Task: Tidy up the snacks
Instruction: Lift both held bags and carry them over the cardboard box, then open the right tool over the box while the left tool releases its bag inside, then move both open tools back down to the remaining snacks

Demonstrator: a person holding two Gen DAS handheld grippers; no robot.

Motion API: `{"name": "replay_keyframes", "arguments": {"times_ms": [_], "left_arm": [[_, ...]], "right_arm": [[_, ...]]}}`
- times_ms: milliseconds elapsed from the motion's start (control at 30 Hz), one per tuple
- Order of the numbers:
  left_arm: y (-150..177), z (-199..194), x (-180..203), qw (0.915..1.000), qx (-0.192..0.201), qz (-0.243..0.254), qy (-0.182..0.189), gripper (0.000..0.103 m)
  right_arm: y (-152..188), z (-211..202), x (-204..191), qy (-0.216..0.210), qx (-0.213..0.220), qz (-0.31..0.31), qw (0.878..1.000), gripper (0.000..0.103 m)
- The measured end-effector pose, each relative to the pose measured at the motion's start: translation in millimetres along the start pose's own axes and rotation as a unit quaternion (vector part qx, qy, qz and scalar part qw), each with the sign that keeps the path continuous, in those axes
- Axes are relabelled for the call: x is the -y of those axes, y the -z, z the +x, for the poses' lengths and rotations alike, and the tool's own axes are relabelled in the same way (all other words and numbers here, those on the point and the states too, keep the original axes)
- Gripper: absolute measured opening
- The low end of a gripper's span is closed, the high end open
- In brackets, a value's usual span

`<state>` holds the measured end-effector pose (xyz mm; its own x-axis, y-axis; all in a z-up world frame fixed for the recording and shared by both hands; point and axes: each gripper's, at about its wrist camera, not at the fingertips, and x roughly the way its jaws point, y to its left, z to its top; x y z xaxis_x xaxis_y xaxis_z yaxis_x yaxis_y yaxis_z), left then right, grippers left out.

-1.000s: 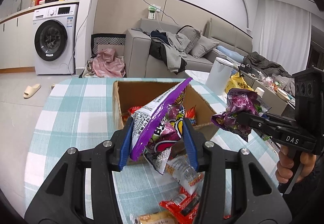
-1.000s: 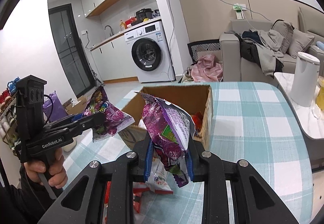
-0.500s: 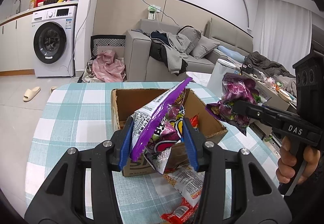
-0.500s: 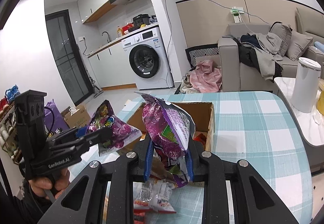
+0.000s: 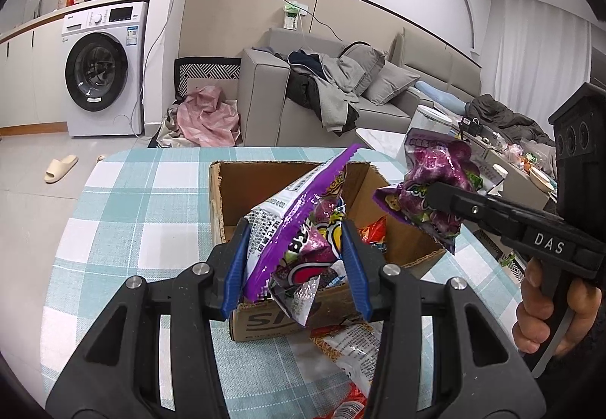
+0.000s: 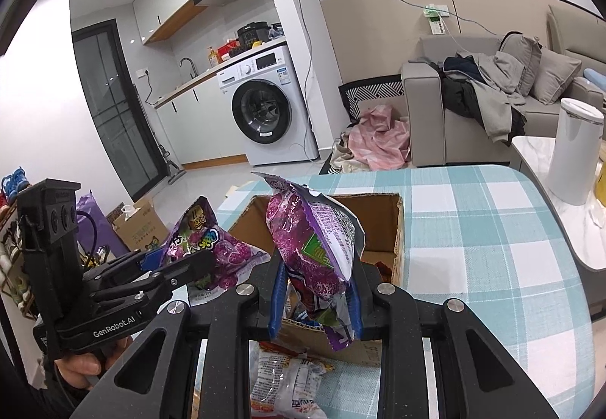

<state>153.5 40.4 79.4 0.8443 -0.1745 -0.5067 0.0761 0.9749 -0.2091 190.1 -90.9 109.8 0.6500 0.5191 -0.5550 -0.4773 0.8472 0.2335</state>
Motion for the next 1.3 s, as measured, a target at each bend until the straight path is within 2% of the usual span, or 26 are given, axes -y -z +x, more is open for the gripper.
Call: {"name": "replay_keyframes", "arguments": {"times_ms": [567, 867, 1033, 1100, 1133, 1167, 1200, 1233, 1300], "left_arm": [[0.0, 28.4, 0.0, 0.9996, -0.011, 0.019, -0.016, 0.043], [1.5, 43.0, 1.9, 0.9989, -0.024, 0.031, -0.025, 0.044], [0.7, 36.2, 1.5, 0.9989, -0.031, 0.027, -0.024, 0.047], [0.8, 30.8, 2.0, 0.9989, -0.031, 0.027, -0.024, 0.054], [1.0, 27.6, 2.1, 0.9988, -0.028, 0.029, -0.026, 0.063], [1.1, 24.2, 2.1, 0.9988, -0.024, 0.031, -0.030, 0.071], [1.4, 20.2, 2.2, 0.9989, -0.020, 0.032, -0.029, 0.074], [1.4, 16.6, 2.9, 0.9990, -0.018, 0.032, -0.027, 0.078], [1.4, 10.3, 3.1, 0.9991, -0.017, 0.030, -0.023, 0.079]], "right_arm": [[-0.1, 35.2, 15.3, 0.004, -0.024, 0.013, 1.000, 0.027], [1.0, 41.7, 9.7, 0.008, -0.030, -0.001, 1.000, 0.028], [3.7, 30.3, 5.4, 0.010, -0.021, -0.018, 1.000, 0.045], [5.8, 23.5, 4.9, 0.000, -0.018, -0.019, 1.000, 0.054], [6.8, 21.2, 5.6, -0.002, -0.017, -0.018, 1.000, 0.056], [7.6, 17.0, 5.8, -0.004, -0.014, -0.018, 1.000, 0.065], [8.5, 13.7, 5.5, -0.005, -0.011, -0.019, 1.000, 0.074], [9.5, 9.8, 5.8, -0.006, -0.007, -0.019, 1.000, 0.079], [11.5, 4.1, 5.0, -0.002, -0.005, -0.021, 1.000, 0.092]]}}
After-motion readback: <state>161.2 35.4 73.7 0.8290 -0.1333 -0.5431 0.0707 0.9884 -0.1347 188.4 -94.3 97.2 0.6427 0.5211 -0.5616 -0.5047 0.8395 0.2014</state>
